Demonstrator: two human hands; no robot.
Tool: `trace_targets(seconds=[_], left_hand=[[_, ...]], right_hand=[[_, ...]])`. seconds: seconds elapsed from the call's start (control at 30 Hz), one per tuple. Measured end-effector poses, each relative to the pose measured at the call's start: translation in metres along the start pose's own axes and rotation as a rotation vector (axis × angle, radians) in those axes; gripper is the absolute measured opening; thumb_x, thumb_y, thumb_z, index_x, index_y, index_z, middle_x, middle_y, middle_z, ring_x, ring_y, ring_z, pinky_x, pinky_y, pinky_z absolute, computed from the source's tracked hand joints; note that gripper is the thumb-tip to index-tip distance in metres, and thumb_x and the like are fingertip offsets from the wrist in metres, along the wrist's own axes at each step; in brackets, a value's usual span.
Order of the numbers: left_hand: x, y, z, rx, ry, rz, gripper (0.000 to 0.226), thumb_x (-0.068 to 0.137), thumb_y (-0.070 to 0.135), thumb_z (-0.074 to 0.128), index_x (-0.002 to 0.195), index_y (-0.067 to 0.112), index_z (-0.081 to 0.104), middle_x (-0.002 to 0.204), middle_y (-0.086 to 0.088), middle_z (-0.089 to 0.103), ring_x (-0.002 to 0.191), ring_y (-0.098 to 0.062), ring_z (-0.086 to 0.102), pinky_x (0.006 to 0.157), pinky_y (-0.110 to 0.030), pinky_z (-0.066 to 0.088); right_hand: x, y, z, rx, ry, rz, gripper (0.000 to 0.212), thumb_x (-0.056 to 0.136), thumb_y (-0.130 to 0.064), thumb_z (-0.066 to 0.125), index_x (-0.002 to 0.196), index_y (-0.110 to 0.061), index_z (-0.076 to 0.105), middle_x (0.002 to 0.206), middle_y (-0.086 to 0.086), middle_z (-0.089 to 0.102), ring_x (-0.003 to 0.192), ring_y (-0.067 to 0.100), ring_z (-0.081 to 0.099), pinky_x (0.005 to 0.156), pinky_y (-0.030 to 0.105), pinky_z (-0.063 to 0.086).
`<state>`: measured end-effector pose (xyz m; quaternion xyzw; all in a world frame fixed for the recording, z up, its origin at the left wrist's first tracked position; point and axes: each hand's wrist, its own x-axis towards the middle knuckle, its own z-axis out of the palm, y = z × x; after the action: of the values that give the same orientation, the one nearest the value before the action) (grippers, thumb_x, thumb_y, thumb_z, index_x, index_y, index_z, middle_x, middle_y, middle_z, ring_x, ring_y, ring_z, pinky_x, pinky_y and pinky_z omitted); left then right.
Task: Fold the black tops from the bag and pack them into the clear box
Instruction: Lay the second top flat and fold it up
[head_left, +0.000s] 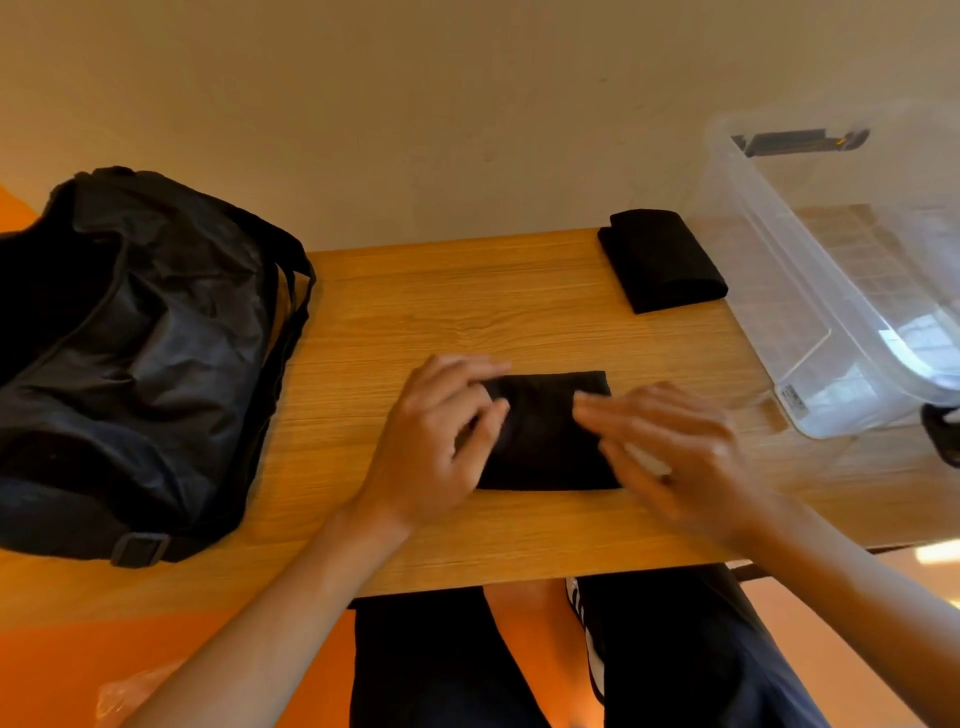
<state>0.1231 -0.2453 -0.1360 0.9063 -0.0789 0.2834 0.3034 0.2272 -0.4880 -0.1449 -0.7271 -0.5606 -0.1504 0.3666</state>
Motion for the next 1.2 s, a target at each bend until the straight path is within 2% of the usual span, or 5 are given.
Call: trace_targets(seconds=[0.1,0.23,0.33,0.67,1.2], left_hand=[[0.014,0.011,0.004,-0.023,0.134,-0.261,0.018,0.104,0.022,0.054,0.096,0.012,0.066,0.133,-0.001,0.064,0.130,-0.013,0.053,0.109,-0.040,0.043],[0.023,0.021,0.012,0.149,-0.305,-0.347,0.063,0.108,0.044,0.040,0.162,0.018,0.021,0.172,0.001,0.003,0.157,-0.010,-0.001,0.127,-0.030,0.006],[0.010,0.023,0.020,0.313,-0.545,-0.298,0.073,0.107,0.054,0.026,0.163,0.021,-0.009,0.168,0.005,-0.023,0.153,-0.008,-0.024,0.128,-0.033,-0.006],[-0.017,0.001,0.007,0.377,-0.566,-0.281,0.091,0.093,0.077,0.012,0.162,0.024,-0.012,0.168,0.007,-0.024,0.152,-0.005,-0.026,0.126,-0.031,-0.009],[-0.031,0.005,-0.001,0.277,-0.606,-0.193,0.080,0.103,0.055,0.039,0.163,0.028,-0.007,0.169,0.009,-0.019,0.154,-0.003,-0.017,0.128,-0.033,-0.001]], right_hand=[[0.025,0.003,0.004,-0.018,0.147,0.226,0.029,0.100,-0.002,0.051,0.124,-0.001,0.068,0.117,-0.001,0.068,0.106,0.014,0.067,0.085,0.037,0.056],[0.053,0.004,0.018,-0.165,-0.173,0.383,0.047,0.108,-0.031,0.036,0.147,-0.011,0.052,0.151,0.006,0.053,0.145,0.016,0.042,0.119,0.040,0.036],[0.046,-0.004,0.028,-0.223,-0.434,0.468,0.073,0.101,-0.054,0.012,0.159,-0.014,0.032,0.165,0.005,0.031,0.155,0.012,0.016,0.127,0.033,0.013],[0.004,-0.003,0.017,-0.214,-0.527,0.591,0.077,0.098,-0.065,0.001,0.162,-0.024,-0.006,0.169,-0.007,-0.010,0.151,-0.003,-0.019,0.125,0.026,-0.011],[0.005,-0.018,0.025,-0.413,-0.561,0.294,0.075,0.098,-0.078,0.024,0.162,-0.040,0.015,0.169,0.011,0.017,0.157,0.027,0.014,0.126,0.049,0.017]])
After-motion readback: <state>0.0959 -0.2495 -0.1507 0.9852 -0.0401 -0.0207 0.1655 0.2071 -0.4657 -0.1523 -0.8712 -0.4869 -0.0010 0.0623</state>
